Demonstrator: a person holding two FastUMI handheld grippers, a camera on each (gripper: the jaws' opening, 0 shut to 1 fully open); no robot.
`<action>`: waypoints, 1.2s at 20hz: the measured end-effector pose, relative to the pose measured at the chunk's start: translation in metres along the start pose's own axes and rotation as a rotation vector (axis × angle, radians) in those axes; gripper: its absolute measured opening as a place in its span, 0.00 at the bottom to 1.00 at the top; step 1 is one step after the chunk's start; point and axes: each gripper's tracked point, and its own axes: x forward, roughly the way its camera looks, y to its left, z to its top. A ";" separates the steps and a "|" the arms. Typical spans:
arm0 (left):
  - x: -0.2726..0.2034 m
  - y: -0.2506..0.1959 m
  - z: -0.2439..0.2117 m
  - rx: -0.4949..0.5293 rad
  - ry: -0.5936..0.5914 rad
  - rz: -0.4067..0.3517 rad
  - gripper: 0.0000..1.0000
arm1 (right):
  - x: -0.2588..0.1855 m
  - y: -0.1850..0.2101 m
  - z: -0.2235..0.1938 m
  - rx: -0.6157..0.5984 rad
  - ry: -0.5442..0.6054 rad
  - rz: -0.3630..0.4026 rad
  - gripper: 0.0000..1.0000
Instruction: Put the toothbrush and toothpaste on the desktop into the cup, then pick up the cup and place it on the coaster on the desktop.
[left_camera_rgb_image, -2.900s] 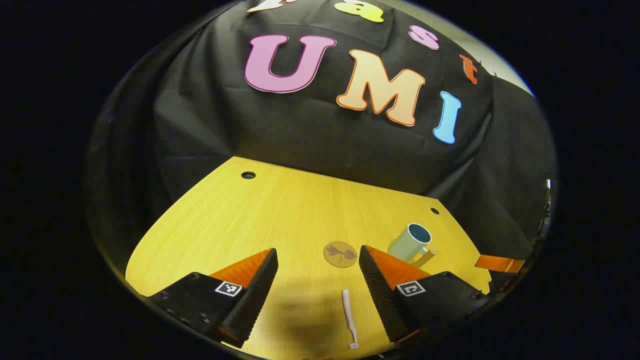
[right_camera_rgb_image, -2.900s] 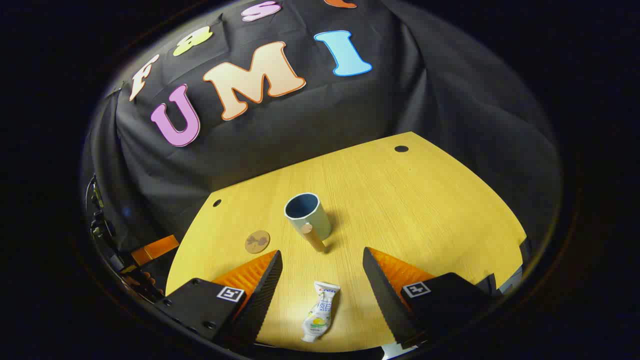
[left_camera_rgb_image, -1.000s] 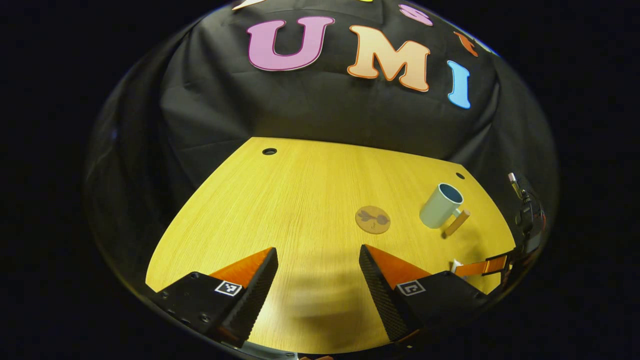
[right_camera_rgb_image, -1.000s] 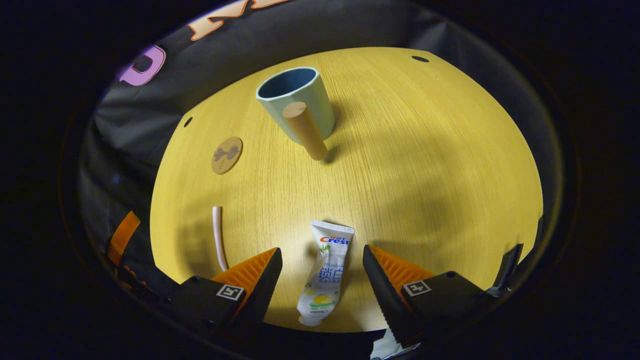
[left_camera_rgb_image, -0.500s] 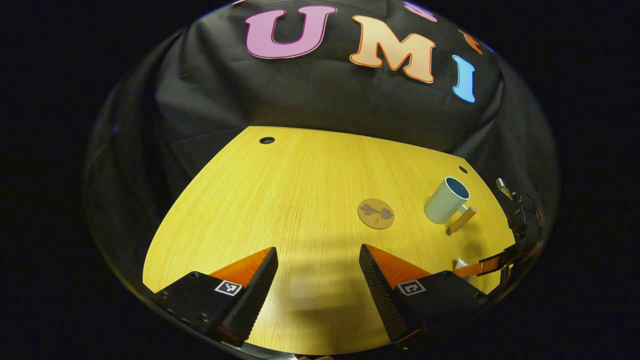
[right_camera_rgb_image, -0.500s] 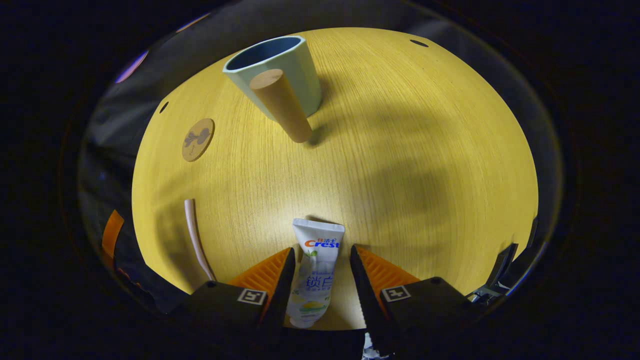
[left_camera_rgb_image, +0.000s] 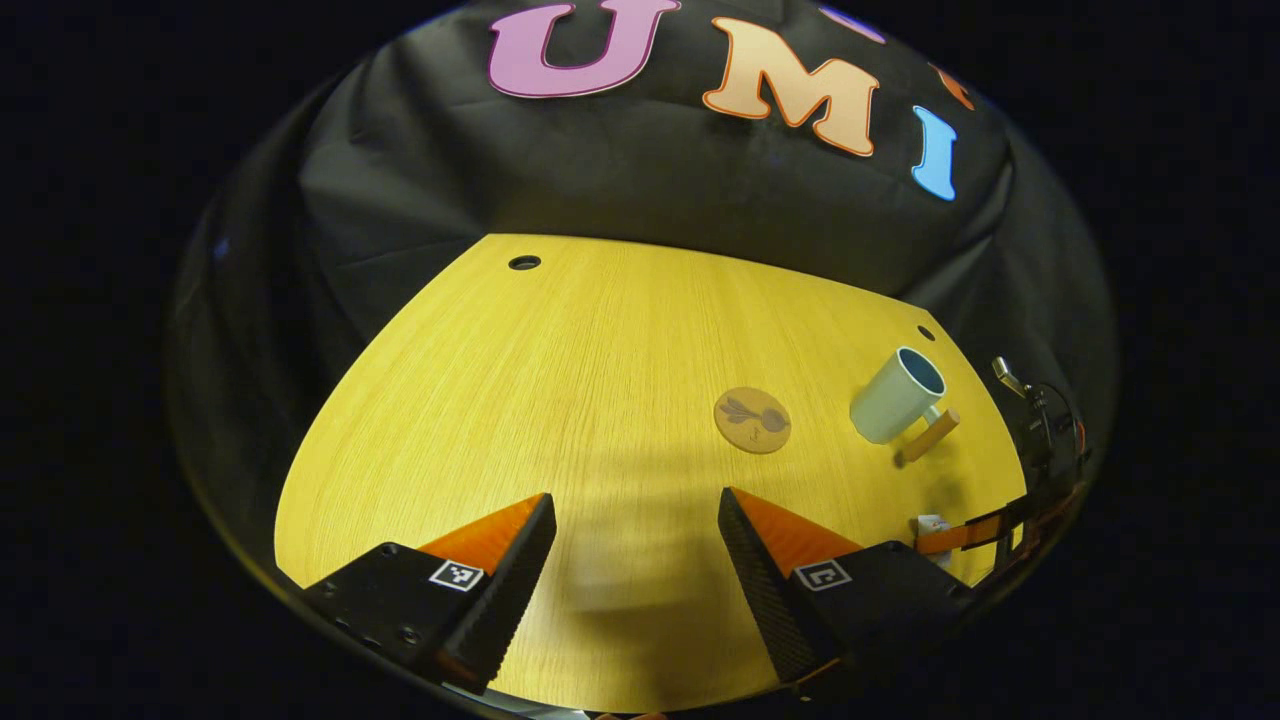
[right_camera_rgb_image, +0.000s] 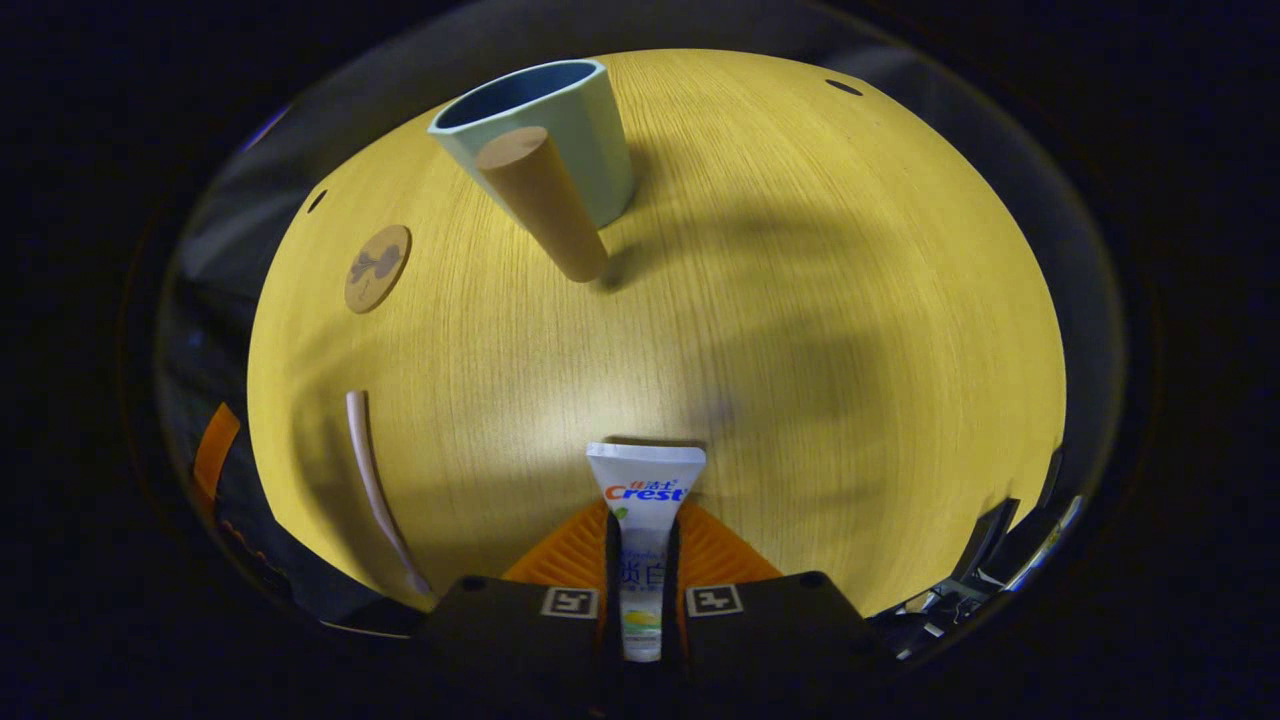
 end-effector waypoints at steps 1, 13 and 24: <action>0.000 -0.001 -0.001 -0.006 0.007 -0.004 0.95 | 0.001 0.000 0.001 -0.005 -0.001 0.006 0.19; -0.007 -0.001 -0.030 0.011 0.288 -0.022 0.96 | -0.017 -0.002 0.010 0.075 -0.136 0.130 0.16; -0.010 0.005 -0.046 0.037 0.553 0.039 0.92 | -0.033 -0.042 0.018 0.078 -0.161 0.178 0.16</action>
